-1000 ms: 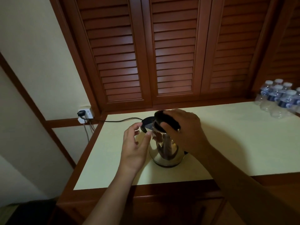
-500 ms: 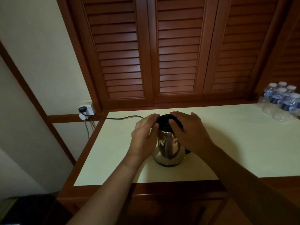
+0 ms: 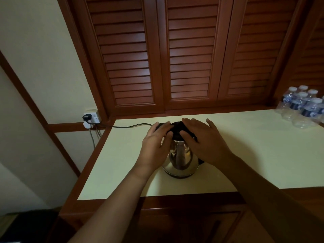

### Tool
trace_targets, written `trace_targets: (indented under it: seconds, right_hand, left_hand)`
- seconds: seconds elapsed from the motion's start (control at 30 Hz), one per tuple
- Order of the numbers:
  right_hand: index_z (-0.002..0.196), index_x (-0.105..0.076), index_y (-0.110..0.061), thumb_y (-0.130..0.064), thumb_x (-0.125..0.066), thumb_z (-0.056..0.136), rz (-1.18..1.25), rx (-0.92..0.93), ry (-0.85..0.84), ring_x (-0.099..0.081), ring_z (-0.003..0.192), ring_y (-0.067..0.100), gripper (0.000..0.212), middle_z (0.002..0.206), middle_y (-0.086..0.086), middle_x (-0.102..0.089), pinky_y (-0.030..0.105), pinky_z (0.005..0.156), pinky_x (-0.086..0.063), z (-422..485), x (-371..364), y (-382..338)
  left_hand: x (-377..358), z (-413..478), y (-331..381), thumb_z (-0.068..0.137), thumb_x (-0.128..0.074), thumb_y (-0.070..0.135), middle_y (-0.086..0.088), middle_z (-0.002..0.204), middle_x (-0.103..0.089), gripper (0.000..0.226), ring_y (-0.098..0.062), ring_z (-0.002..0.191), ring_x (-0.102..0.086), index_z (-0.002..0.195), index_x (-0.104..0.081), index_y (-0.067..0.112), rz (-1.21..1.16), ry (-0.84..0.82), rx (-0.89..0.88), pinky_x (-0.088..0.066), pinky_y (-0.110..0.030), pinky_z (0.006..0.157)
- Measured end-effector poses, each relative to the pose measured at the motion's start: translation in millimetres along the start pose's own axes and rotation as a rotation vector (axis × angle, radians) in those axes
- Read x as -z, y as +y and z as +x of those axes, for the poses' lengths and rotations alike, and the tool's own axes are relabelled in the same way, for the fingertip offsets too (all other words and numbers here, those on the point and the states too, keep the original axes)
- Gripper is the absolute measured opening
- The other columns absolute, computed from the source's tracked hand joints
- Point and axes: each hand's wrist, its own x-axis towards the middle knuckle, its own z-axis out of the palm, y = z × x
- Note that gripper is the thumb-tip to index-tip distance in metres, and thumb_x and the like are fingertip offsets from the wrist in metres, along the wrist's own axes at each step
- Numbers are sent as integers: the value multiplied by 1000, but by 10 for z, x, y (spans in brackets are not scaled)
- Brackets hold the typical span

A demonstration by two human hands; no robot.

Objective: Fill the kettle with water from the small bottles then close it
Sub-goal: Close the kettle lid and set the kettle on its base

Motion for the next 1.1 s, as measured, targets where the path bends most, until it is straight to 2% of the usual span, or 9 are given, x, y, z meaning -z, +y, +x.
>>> trace_targets:
  seconds: [0.1, 0.27, 0.4, 0.5, 0.53, 0.6, 0.77, 0.9, 1.1]
  right_hand:
    - [142, -53, -18, -53, -37, 102, 130, -39, 144, -51, 133, 22, 55, 139, 4, -61, 42, 116, -31, -132, -3, 49]
    - [132, -61, -25, -33, -53, 102, 566, -313, 320, -52, 116, 2, 32, 132, -6, -61, 8, 95, -37, -326, -60, 172]
    - [135, -57, -31, -38, -49, 104, 909, -447, 350, -53, 120, 1, 33, 131, -11, -59, 19, 94, -45, -440, -182, 211]
    - [134, -56, -30, -40, -43, 106, 985, -469, 368, -53, 119, 2, 33, 129, -10, -60, 20, 91, -43, -428, -249, 229]
    - [134, -56, -30, -42, -42, 106, 1016, -482, 370, -54, 119, 6, 33, 127, -9, -60, 23, 92, -43, -412, -269, 241]
    - [130, -56, -33, -46, -40, 105, 1070, -506, 362, -55, 119, 12, 32, 124, -10, -61, 31, 97, -45, -393, -321, 276]
    - [127, -55, -36, -44, -43, 104, 1145, -518, 352, -59, 117, 13, 27, 121, -15, -62, 33, 93, -50, -421, -445, 316]
    - [133, -50, -29, -45, -45, 102, 1171, -496, 321, -61, 107, 7, 35, 116, -15, -61, 19, 74, -49, -455, -445, 318]
    - [129, -46, -24, -51, -49, 93, 1178, -447, 283, -63, 94, -11, 45, 113, -10, -62, 12, 72, -53, -478, -414, 362]
  left_hand:
    - [-24, -131, -44, 105, -51, 46, 9, 159, -46, 50, -10, 150, -36, 152, -48, 29, -114, 24, 70, -30, -26, 120]
    - [-86, -406, -150, 86, -55, 75, 9, 165, -36, 86, -8, 146, -35, 159, -31, 37, -364, 41, 241, -34, -28, 111]
    - [-137, -485, -77, 86, -63, 59, 9, 166, -32, 93, -14, 149, -40, 163, -18, 35, -487, 33, 341, -38, -22, 104]
    - [-201, -477, -47, 92, -70, 43, 27, 138, -48, 71, 15, 122, -53, 152, -32, 40, -538, -26, 339, -45, -3, 83]
    - [-229, -470, -39, 93, -72, 35, 31, 130, -52, 60, 22, 110, -57, 142, -38, 44, -564, -42, 327, -48, -3, 78]
    - [-289, -460, -47, 86, -79, 31, 28, 122, -62, 56, 19, 107, -63, 130, -48, 46, -593, -52, 294, -53, -9, 82]
    - [-365, -460, -19, 75, -87, 46, 31, 132, -56, 84, 14, 120, -55, 142, -37, 51, -491, -55, 281, -49, -4, 85]
    - [-484, -476, 41, 73, -95, 36, 26, 138, -52, 94, -2, 125, -58, 131, -29, 68, -493, -42, 348, -54, -9, 82]
    - [-582, -478, 129, 61, -101, 39, 26, 138, -48, 123, -4, 126, -55, 151, -19, 52, -393, 11, 380, -52, -7, 82]
